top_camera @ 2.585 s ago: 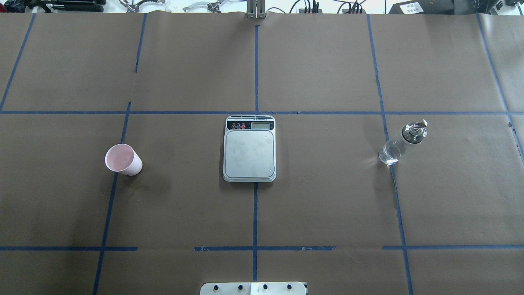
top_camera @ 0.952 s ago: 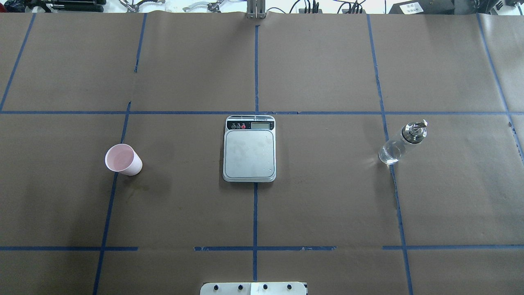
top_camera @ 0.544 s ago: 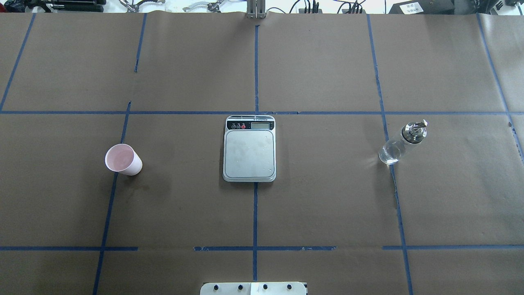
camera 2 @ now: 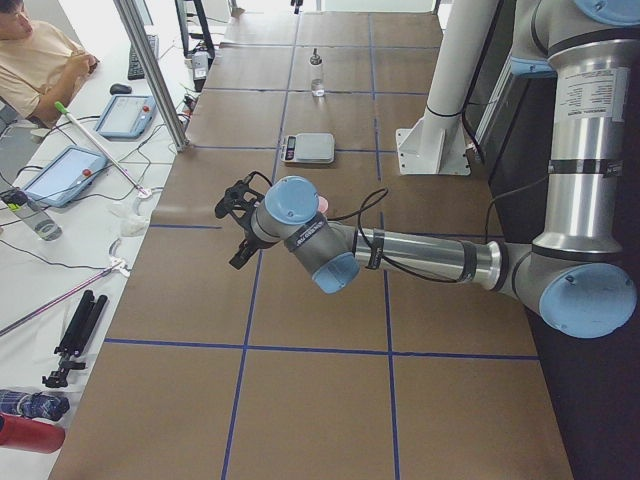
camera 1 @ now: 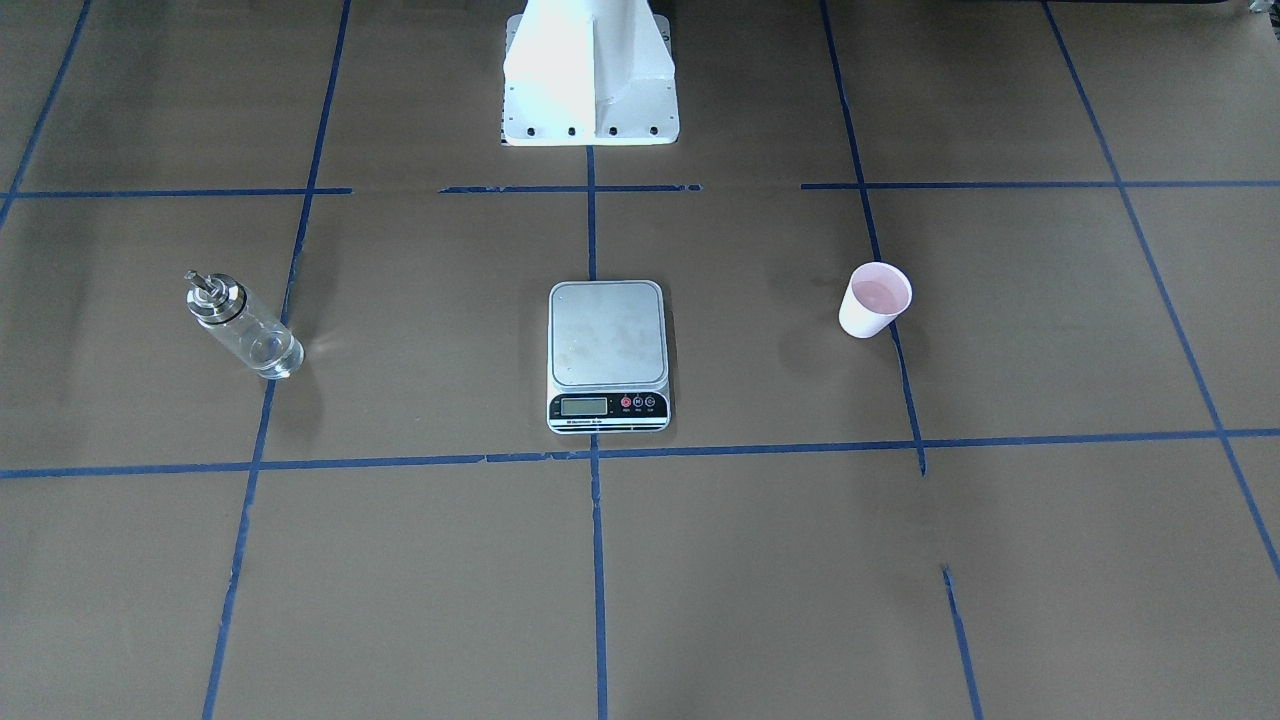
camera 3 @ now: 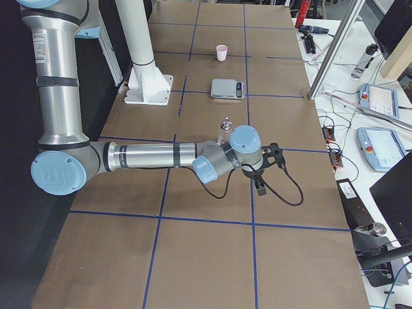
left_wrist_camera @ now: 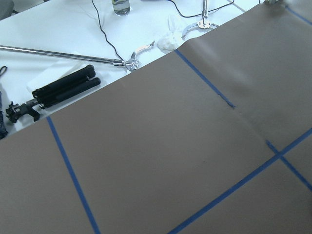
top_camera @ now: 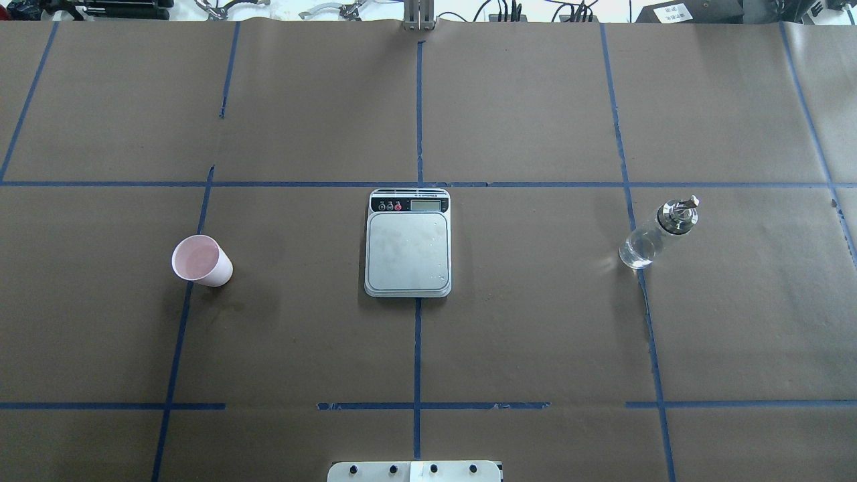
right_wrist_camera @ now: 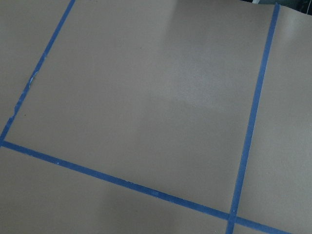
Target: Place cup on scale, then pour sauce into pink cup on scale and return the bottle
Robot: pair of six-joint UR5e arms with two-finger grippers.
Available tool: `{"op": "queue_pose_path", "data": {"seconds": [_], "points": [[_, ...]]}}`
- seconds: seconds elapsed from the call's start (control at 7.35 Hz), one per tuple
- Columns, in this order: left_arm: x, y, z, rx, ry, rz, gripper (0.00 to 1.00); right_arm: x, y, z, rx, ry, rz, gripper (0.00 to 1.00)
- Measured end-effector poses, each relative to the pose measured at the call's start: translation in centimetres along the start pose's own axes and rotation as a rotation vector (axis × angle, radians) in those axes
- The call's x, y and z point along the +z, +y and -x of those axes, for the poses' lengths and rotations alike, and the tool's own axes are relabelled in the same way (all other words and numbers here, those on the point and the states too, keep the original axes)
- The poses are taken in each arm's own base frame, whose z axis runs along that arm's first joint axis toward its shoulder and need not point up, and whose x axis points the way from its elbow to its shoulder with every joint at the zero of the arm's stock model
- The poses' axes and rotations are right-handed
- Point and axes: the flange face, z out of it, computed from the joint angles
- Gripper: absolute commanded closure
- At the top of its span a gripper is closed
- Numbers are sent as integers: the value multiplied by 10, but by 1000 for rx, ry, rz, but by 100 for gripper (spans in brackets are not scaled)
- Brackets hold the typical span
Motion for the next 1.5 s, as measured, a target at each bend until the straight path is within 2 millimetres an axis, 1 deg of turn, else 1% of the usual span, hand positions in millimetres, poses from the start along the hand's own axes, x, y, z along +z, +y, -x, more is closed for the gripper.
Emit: {"op": "queue_pose_path", "data": {"seconds": [0.27, 0.41, 0.54, 0.68, 0.82, 0.95, 1.09, 1.22, 1.36, 1.5], "points": [[19, 28, -82, -186, -22, 8, 24, 2, 7, -3, 14, 0, 9, 0], [38, 40, -116, -260, -33, 20, 30, 4, 11, -5, 19, 1, 14, 0], [69, 53, -149, -332, -60, 28, 36, 4, 14, -6, 22, 1, 16, 0], [102, 69, -181, -395, -82, 38, 45, 5, 16, -7, 24, 2, 19, 0], [130, 87, -210, -446, -97, 60, 53, 5, 20, -8, 26, 2, 21, 0], [154, 97, -236, -490, -117, 85, 54, 6, 22, -9, 25, 2, 20, 0], [172, 98, -257, -522, -141, 107, 54, 6, 24, -9, 24, 2, 18, 0], [185, 93, -272, -540, -158, 121, 54, 6, 26, -10, 24, 2, 18, 0], [195, 90, -280, -546, -171, 131, 54, 6, 28, -11, 23, 2, 17, 0], [202, 89, -281, -547, -182, 137, 54, 6, 30, -11, 20, 1, 15, 0]]}}
